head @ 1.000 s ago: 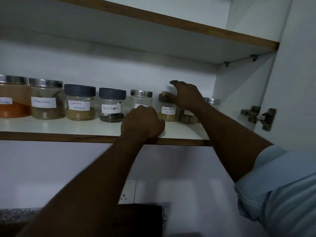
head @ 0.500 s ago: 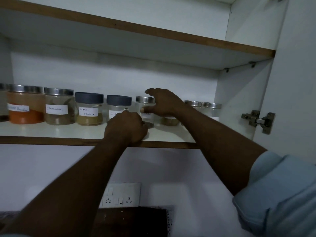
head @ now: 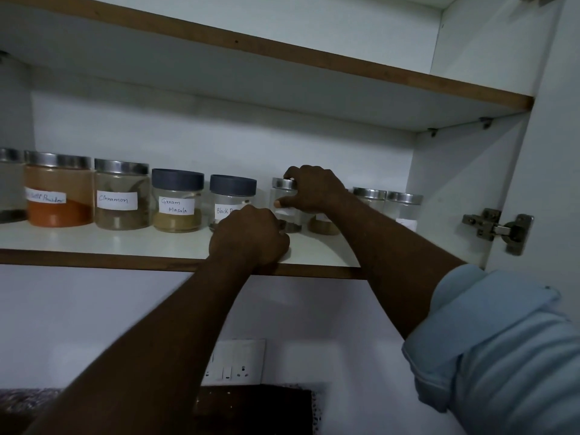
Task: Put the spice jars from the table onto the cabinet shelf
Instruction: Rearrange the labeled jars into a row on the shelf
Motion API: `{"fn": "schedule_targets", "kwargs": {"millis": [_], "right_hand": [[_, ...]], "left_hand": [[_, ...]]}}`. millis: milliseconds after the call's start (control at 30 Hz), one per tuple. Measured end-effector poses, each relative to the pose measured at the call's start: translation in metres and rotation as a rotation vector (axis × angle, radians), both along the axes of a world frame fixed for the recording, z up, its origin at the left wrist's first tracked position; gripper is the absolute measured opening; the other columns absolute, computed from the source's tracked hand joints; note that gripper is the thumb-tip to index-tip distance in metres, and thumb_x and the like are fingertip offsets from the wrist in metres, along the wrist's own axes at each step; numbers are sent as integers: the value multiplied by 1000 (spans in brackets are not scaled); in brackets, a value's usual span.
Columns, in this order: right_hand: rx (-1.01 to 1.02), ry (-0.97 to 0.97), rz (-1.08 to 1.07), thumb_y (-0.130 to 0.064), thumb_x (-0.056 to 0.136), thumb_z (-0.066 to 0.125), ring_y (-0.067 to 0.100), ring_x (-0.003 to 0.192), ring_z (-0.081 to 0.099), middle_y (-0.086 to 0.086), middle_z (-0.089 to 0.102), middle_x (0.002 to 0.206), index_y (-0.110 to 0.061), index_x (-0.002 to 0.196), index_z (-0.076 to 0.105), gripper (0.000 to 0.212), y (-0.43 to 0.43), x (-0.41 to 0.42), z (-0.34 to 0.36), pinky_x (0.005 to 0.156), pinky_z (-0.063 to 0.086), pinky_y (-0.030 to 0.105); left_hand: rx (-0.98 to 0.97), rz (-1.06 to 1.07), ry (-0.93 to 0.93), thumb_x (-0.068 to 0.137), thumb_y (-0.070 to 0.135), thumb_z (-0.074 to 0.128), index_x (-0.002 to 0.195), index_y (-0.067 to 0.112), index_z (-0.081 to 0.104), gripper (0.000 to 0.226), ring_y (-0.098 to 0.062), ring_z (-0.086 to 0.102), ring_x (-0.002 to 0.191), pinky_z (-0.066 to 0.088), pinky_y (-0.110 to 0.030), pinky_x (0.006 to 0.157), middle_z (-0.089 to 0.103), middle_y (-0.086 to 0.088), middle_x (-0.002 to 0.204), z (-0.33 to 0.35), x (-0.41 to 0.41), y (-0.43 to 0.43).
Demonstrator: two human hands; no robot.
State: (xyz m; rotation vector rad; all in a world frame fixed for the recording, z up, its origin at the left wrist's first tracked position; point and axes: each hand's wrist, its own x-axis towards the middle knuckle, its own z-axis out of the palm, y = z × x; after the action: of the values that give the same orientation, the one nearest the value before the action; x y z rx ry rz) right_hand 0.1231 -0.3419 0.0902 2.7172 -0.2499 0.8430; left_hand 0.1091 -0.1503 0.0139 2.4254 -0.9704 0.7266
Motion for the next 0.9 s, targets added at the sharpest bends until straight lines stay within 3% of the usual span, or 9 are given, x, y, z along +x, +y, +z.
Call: {"fn": "schedule_targets", "kwargs": {"millis": [400, 567, 667, 767, 833, 900], "right_hand": [[15, -27, -18, -74, 78, 66, 27, 114, 59, 5, 63, 128, -25, 136, 53, 77, -5, 12, 0, 92, 45, 41], [89, -72, 14, -76, 82, 60, 32, 136, 47, 9, 42, 156, -23, 153, 37, 91, -1, 6, -4, 108, 40, 48], [98, -232, 67, -66, 95, 50, 31, 135, 49, 12, 45, 154, -17, 149, 44, 73, 5, -10, 2, 109, 41, 46], [120, -255, 173, -58, 99, 49, 26, 128, 54, 8, 55, 145, -17, 140, 54, 58, 23, -28, 12, 104, 43, 41], [192, -249, 287, -55, 99, 53, 21, 122, 57, 4, 61, 138, -18, 136, 58, 52, 42, -37, 22, 98, 46, 36], [204, -195, 357, -53, 96, 59, 18, 119, 58, 1, 62, 134, -20, 134, 59, 50, 61, -40, 29, 94, 45, 31]], "left_hand": [[-28, -27, 3, 90, 45, 55, 90, 16, 74, 35, -21, 60, 79, 51, -35, 72, 59, -3, 79, 1, 3, 0], [-134, 102, 6, 89, 45, 61, 93, 12, 72, 35, -22, 62, 81, 46, -33, 68, 63, -6, 83, -1, 4, -3], [-215, 186, -15, 90, 45, 61, 97, 11, 73, 37, -25, 67, 86, 43, -32, 68, 71, -7, 91, -3, -2, -7], [-225, 199, 38, 89, 40, 62, 92, 12, 73, 31, -21, 61, 72, 44, -31, 65, 61, -2, 73, -7, -2, 4], [-131, 127, 63, 89, 39, 62, 89, 15, 75, 28, -20, 61, 70, 48, -30, 66, 63, -1, 71, -5, 9, 28], [11, 20, 71, 89, 43, 59, 93, 22, 78, 28, -21, 66, 77, 52, -31, 70, 72, -2, 83, 2, 23, 57]]}}
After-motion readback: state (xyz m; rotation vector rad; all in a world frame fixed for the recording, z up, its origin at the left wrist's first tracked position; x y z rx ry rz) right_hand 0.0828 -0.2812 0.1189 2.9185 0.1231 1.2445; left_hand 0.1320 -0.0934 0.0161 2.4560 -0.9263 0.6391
